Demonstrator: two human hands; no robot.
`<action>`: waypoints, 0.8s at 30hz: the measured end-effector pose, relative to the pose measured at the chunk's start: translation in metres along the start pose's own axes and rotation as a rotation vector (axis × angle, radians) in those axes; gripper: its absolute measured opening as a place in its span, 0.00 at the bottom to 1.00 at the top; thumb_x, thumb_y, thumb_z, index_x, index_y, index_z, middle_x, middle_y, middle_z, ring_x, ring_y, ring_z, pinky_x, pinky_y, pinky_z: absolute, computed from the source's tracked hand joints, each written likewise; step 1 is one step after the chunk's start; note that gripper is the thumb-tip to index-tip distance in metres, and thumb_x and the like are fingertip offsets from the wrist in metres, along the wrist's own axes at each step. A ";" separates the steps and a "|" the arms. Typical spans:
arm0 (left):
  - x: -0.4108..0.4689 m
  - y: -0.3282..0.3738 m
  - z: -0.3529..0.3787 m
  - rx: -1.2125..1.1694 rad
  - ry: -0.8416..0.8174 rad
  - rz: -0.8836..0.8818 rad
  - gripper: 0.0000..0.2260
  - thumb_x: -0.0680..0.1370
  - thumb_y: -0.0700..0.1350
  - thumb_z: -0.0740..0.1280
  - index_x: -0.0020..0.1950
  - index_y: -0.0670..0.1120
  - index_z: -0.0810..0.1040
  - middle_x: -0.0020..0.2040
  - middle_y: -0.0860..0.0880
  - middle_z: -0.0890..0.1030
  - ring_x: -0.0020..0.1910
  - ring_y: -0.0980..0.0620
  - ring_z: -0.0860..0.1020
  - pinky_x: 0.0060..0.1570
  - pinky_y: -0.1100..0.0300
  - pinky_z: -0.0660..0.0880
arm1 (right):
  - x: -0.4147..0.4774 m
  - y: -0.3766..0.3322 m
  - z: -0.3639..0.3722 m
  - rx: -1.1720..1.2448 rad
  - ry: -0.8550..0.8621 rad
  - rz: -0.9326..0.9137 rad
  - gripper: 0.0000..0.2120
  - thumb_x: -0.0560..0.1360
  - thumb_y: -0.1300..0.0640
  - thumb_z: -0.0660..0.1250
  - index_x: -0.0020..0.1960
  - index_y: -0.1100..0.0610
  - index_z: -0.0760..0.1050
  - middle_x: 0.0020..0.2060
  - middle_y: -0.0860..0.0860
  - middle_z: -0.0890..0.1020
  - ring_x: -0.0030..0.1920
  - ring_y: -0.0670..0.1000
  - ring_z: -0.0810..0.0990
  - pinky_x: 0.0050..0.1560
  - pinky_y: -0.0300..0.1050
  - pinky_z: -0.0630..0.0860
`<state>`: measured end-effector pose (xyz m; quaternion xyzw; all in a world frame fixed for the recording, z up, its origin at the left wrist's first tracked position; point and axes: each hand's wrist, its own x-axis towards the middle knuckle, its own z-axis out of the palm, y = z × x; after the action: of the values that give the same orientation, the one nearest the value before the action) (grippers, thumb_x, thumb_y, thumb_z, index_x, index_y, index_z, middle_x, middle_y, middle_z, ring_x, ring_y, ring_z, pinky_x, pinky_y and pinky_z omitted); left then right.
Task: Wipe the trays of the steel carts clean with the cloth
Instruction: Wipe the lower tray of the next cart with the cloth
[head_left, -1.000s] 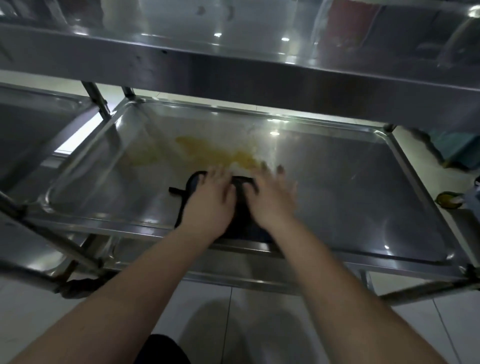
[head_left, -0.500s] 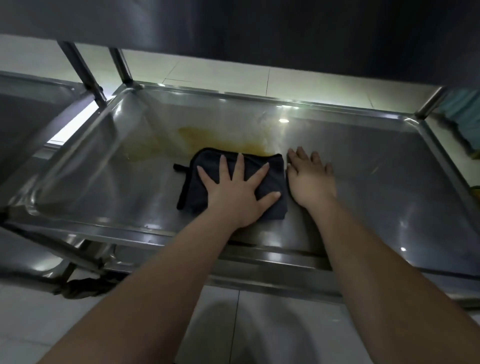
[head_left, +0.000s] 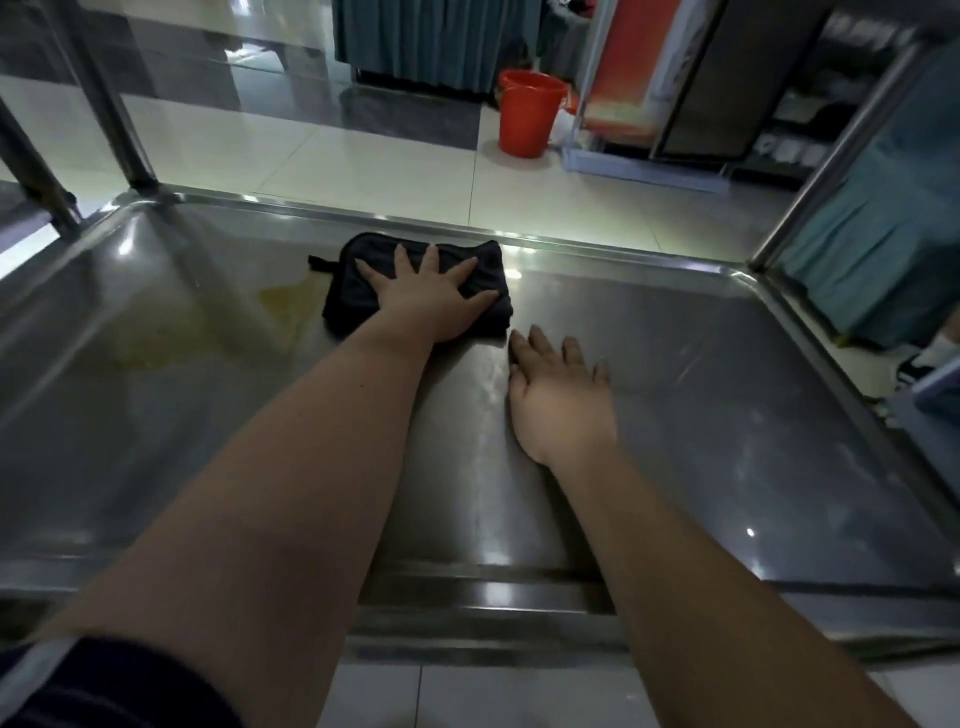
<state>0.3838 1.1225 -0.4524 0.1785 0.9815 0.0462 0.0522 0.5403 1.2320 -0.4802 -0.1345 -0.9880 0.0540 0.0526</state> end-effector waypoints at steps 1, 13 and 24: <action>-0.004 -0.001 0.001 0.003 -0.003 0.018 0.32 0.74 0.75 0.45 0.77 0.67 0.48 0.81 0.50 0.46 0.78 0.39 0.41 0.64 0.23 0.36 | 0.000 0.000 0.000 0.001 -0.001 0.002 0.24 0.83 0.47 0.44 0.79 0.44 0.53 0.79 0.44 0.54 0.78 0.56 0.51 0.74 0.64 0.47; -0.203 -0.040 0.037 0.065 0.003 0.180 0.35 0.63 0.79 0.31 0.68 0.73 0.29 0.80 0.53 0.40 0.78 0.40 0.38 0.61 0.25 0.34 | -0.007 -0.008 -0.016 0.023 -0.032 0.047 0.23 0.84 0.49 0.47 0.78 0.46 0.55 0.79 0.44 0.55 0.78 0.55 0.52 0.74 0.63 0.48; -0.217 -0.090 0.021 0.006 0.002 0.050 0.35 0.63 0.80 0.35 0.69 0.75 0.34 0.80 0.56 0.41 0.78 0.43 0.38 0.63 0.25 0.34 | -0.014 -0.048 -0.026 -0.006 0.048 0.002 0.22 0.82 0.56 0.53 0.75 0.51 0.63 0.77 0.49 0.61 0.78 0.52 0.53 0.75 0.58 0.47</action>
<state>0.5569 0.9632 -0.4647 0.2029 0.9769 0.0444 0.0497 0.5446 1.1850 -0.4496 -0.1370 -0.9865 0.0478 0.0758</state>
